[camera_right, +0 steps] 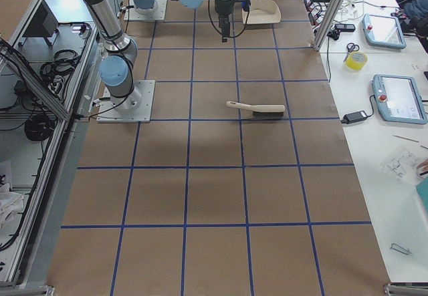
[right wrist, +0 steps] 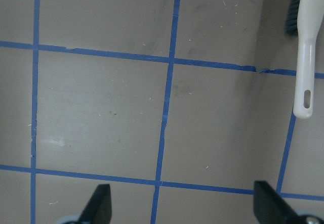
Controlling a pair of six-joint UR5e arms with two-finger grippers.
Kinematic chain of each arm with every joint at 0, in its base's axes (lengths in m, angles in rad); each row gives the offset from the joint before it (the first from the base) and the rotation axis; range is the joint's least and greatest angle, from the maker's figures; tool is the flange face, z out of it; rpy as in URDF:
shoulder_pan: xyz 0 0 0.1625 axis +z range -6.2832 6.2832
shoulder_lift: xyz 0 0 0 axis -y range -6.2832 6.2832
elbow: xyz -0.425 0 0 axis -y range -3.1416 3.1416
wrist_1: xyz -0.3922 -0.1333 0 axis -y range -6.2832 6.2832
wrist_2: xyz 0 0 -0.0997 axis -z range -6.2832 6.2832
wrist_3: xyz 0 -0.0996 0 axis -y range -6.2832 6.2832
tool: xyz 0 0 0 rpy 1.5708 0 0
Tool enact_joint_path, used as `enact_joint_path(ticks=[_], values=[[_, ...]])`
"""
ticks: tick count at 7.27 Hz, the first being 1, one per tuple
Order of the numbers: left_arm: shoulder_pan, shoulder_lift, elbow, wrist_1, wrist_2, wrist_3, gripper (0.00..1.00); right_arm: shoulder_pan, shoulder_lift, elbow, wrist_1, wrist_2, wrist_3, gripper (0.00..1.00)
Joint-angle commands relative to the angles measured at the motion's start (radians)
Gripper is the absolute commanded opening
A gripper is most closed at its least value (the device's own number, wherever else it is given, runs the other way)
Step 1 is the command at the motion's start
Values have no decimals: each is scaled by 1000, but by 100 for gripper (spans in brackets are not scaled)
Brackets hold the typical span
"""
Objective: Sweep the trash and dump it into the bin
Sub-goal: 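Lower the empty dustpan back onto the table with the left gripper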
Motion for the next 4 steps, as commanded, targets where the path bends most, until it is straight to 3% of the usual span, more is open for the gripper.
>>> enact_joint_path(ticks=[1,3,4], values=[[-23,6,-24,5,6,-1,0,0,2,1,0,-10,1,100],[-24,9,-26,5,6,-3,0,0,-1,1,2,-10,1,100],[-24,8,-27,5,0,-9,30,0,-1,1,2,-10,1,100]])
